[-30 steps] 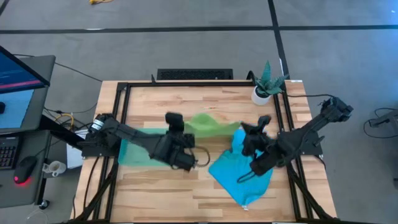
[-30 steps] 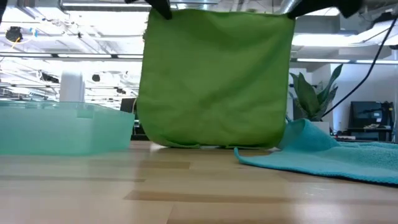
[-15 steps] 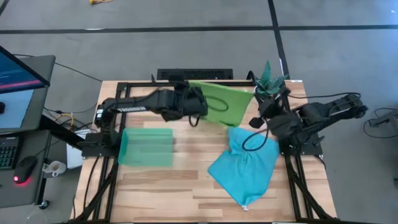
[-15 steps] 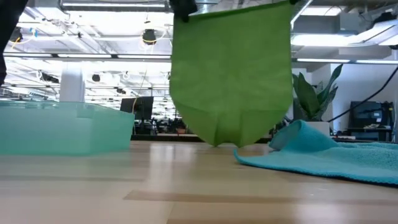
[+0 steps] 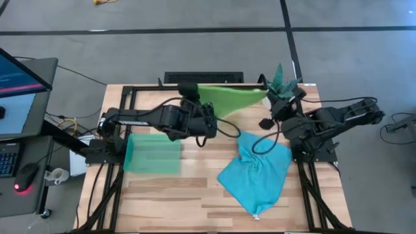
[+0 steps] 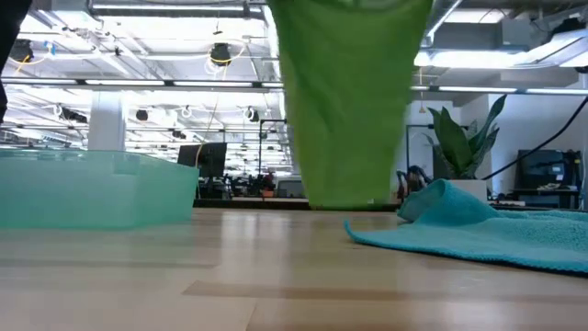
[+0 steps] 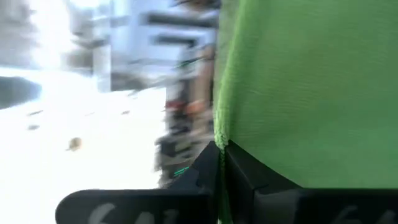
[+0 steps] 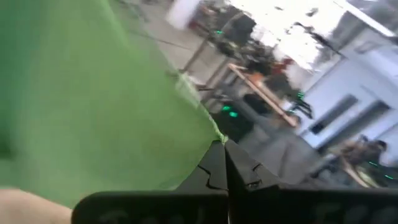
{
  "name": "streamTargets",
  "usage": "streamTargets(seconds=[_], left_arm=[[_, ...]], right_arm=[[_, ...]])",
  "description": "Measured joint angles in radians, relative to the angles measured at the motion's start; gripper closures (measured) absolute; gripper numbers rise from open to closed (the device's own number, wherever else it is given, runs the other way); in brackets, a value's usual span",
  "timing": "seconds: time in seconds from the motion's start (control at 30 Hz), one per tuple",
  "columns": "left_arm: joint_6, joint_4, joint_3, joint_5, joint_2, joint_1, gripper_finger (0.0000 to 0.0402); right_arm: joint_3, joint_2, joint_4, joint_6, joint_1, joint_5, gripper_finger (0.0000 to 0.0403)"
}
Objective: Roll microfiber towels into tight, uniform cylinder then place into a basket
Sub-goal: Fold the green towel
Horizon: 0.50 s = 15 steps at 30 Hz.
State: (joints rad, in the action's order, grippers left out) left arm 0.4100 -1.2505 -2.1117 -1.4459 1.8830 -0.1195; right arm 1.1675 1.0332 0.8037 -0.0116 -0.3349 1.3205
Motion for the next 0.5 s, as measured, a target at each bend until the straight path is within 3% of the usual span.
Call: streamTargets(seconds=[0.07,0.13,0.2,0.3,0.33,0.37,0.47,0.5], left_arm=[[0.036,0.000,0.000,-0.075,0.000,0.003,0.0400],[0.039,-0.001,0.000,-0.049,0.000,0.010,0.0400],[-0.008,-0.003,-0.001,0.125,-0.001,0.015,0.0400],[-0.041,-0.058,0.000,0.562,0.000,0.025,0.0400],[-0.038,-0.080,0.001,0.617,0.002,0.032,0.0401],[-0.043,-0.093,0.001,0.592,0.002,0.039,0.0401],[-0.125,-0.098,-0.002,0.299,0.001,0.083,0.0401],[-0.141,-0.105,-0.008,0.275,0.001,0.098,0.0401]], right_arm=[[0.000,-0.001,-0.024,-0.038,-0.004,-0.060,0.0397],[0.000,0.001,-0.070,-0.042,-0.006,-0.056,0.0397],[0.000,0.000,-0.081,-0.047,-0.020,0.028,0.0399],[0.000,0.000,-0.089,-0.087,-0.032,0.016,0.0400],[0.000,0.001,-0.092,-0.091,-0.033,0.020,0.0400],[0.000,0.002,-0.095,-0.093,-0.034,0.033,0.0400],[0.000,-0.001,-0.103,-0.093,-0.028,0.037,0.0401],[0.000,0.000,-0.103,-0.093,-0.025,0.026,0.0401]])
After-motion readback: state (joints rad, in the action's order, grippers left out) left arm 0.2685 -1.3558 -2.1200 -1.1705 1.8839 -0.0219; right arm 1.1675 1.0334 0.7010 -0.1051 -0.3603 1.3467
